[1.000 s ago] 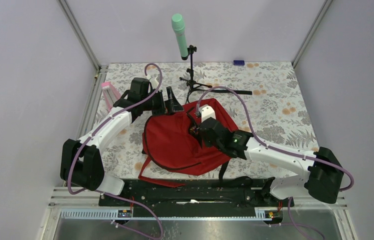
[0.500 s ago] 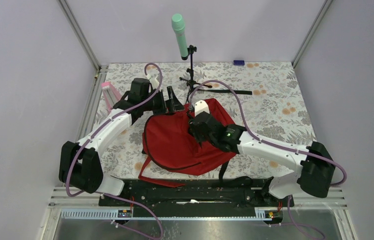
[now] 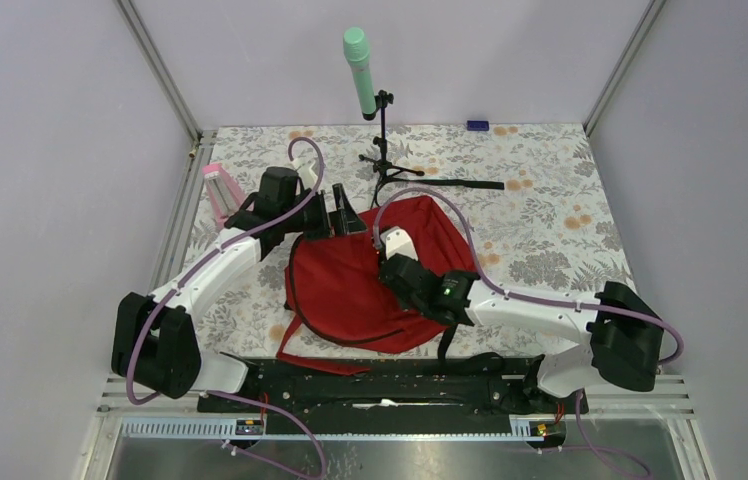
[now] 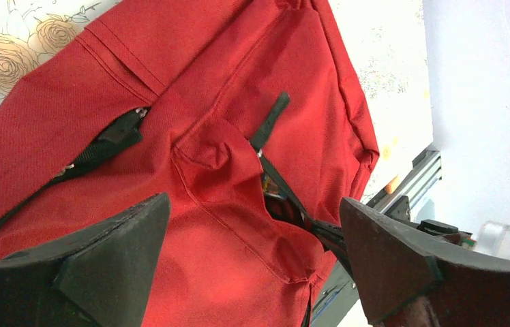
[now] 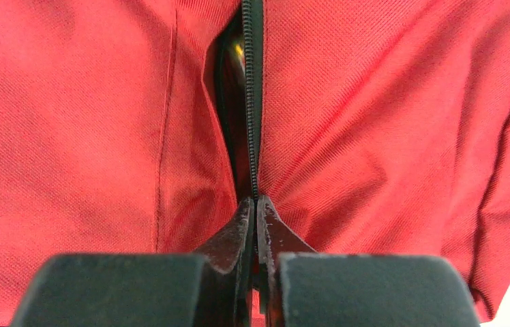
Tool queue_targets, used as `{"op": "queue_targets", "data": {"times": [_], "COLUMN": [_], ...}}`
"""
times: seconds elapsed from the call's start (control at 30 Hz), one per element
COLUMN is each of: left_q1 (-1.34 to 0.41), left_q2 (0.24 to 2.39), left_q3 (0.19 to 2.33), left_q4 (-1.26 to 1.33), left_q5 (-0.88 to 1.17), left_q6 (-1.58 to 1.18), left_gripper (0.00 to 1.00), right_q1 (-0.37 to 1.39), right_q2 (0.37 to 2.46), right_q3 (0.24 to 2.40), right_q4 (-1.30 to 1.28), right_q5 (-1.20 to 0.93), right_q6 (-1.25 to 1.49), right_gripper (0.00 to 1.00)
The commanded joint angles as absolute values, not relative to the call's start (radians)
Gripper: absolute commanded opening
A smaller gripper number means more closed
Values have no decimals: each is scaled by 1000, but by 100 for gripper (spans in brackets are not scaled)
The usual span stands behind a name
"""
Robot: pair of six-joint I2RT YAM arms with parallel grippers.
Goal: Pack the student bag
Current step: Zip the student bag at the center of the board.
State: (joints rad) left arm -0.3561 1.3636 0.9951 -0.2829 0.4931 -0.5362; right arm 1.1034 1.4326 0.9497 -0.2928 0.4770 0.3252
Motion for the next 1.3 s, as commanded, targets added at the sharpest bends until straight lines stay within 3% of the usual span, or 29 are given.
{"op": "queue_targets", "data": {"times": [0.0,0.1,0.17,0.3,0.33,0.4,0.63,0.83,1.27], "left_q1": [-356,-356,-357,-360,-361,-364,-365,-365,-345], "left_q2": [1369,1381,1388,1402,1409,1426,1482,1518,1522], "left_q3": [1008,1025,1035,1062,1069,1081,1104,1101,1089], "left_q4": [-229,-239,-252,-286,-295,-313,-303,-281,-264], "left_q5": [496,490,489,472,464,453,468,492,517], "left_q6": [-539,-535,-528,-504,-495,-480,-489,-485,-473], "left_gripper": [99,99,99,99,99,99,97,83,66], "right_q1": [1166,1172,1171,1170,1168,1156,953,802,704], "right_q2": [1382,1340,1309,1250,1238,1219,1203,1296,1613], "right_q3": [888,888,903,939,950,969,1009,1044,1233], "right_q4": [-299,-292,-294,-306,-314,-332,-309,-190,-74], "right_q5": [442,439,452,473,475,469,266,93,4], "right_q6": [418,425,415,368,357,333,372,445,428], "right_gripper": [0,2,20,73,82,89,90,80,66]}}
